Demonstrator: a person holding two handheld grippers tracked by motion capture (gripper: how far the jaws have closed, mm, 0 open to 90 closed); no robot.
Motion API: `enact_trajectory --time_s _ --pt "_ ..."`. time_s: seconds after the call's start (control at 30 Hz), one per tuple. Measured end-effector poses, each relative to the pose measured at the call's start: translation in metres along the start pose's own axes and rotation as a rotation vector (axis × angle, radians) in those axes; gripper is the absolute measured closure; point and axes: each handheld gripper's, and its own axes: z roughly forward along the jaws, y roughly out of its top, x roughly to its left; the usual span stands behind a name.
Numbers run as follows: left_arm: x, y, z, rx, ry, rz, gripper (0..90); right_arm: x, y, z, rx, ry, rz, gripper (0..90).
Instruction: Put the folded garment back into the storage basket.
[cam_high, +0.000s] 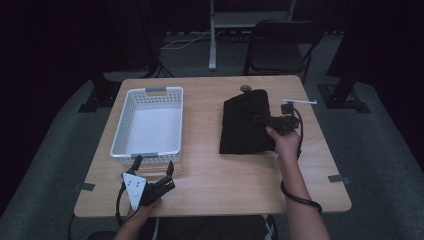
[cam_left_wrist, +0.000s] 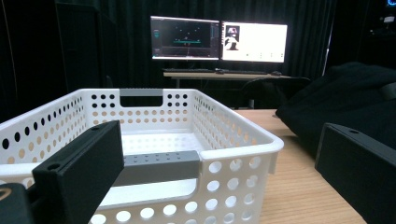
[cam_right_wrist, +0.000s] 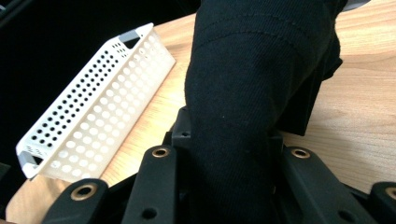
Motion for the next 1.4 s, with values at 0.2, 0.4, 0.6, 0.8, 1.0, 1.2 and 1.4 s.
enact_trajectory --time_s 0.2,0.4,0.6,0.8,1.0,1.2,1.4 --pt "-0.001 0.0 0.0 0.004 -0.003 0.005 2.4 0.004 0.003 -0.009 -0.028 0.02 0.002 70.2" --pt "-0.001 0.0 0.001 0.004 -0.002 0.014 2.4 0.012 0.012 -0.02 -0.073 0.046 0.002 70.3" --pt "-0.002 0.0 0.001 0.007 -0.002 0.015 2.4 0.023 0.021 -0.028 -0.1 0.062 -0.015 70.2" --pt "-0.003 0.001 0.003 0.029 0.013 0.023 2.4 0.037 0.037 -0.035 -0.101 0.056 -0.048 70.2" --pt "-0.003 0.001 0.004 0.036 0.017 0.027 2.4 0.049 0.049 -0.045 -0.137 0.07 -0.062 70.2" --pt "-0.003 0.001 0.003 0.032 0.018 0.025 2.4 0.051 0.049 -0.046 -0.14 0.071 -0.061 70.1" --pt "-0.003 0.001 0.004 0.037 0.014 0.024 2.4 0.052 0.048 -0.043 -0.141 0.084 -0.06 70.1"
